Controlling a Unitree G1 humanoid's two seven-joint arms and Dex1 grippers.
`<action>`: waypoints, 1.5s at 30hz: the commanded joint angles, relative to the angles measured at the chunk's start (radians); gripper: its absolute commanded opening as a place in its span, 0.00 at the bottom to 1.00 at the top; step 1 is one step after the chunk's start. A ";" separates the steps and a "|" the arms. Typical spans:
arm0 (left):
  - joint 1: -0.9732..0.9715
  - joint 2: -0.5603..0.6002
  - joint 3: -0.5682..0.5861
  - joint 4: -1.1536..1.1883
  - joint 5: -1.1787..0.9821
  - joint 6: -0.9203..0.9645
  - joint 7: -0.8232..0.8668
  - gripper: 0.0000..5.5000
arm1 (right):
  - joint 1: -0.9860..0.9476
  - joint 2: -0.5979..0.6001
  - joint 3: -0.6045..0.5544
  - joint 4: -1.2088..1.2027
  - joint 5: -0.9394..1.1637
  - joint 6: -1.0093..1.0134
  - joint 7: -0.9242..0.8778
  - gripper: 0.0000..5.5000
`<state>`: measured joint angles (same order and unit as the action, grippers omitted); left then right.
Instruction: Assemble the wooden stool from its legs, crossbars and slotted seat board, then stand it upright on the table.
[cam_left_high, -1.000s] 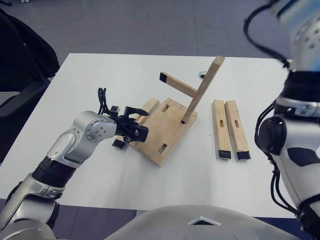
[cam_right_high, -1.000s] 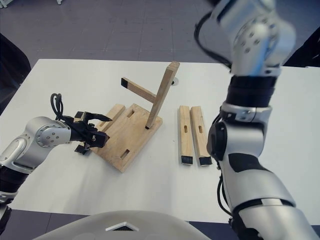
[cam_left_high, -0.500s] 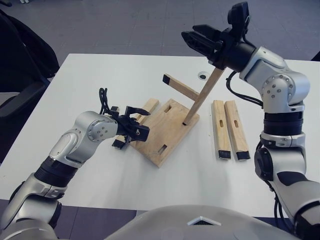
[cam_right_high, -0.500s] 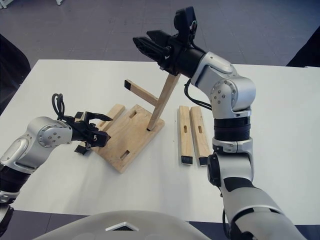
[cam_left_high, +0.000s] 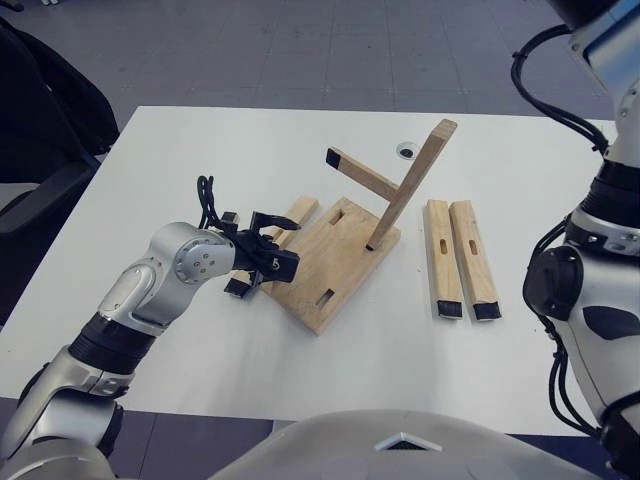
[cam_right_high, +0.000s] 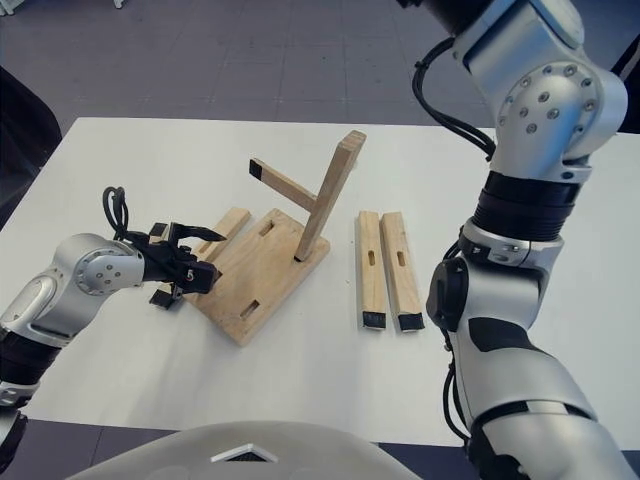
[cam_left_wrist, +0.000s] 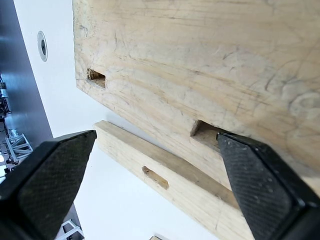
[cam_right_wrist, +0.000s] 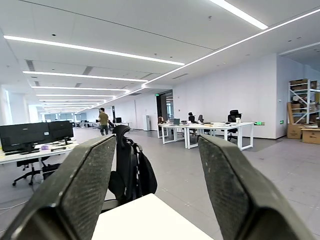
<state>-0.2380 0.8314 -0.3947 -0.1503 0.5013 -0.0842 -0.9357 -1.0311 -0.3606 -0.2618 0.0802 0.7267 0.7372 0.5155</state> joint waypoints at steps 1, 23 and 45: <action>0.072 -0.049 -0.065 0.060 0.063 0.077 0.004 0.82 | 0.037 -0.048 -0.022 0.028 -0.032 -0.023 -0.006 0.54; 0.026 -0.213 -0.079 0.092 0.133 0.344 0.065 0.82 | 0.694 -0.306 0.335 -0.176 -0.284 0.102 0.229 0.54; -0.028 -0.234 -0.060 -0.047 0.041 0.368 -0.005 0.82 | 0.419 0.053 0.550 0.486 -0.620 -0.359 0.195 0.54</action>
<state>-0.2685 0.6380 -0.4015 -0.2035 0.5791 0.2801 -0.9005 -0.5422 -0.3607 0.3022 0.4766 0.1182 0.4286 0.7258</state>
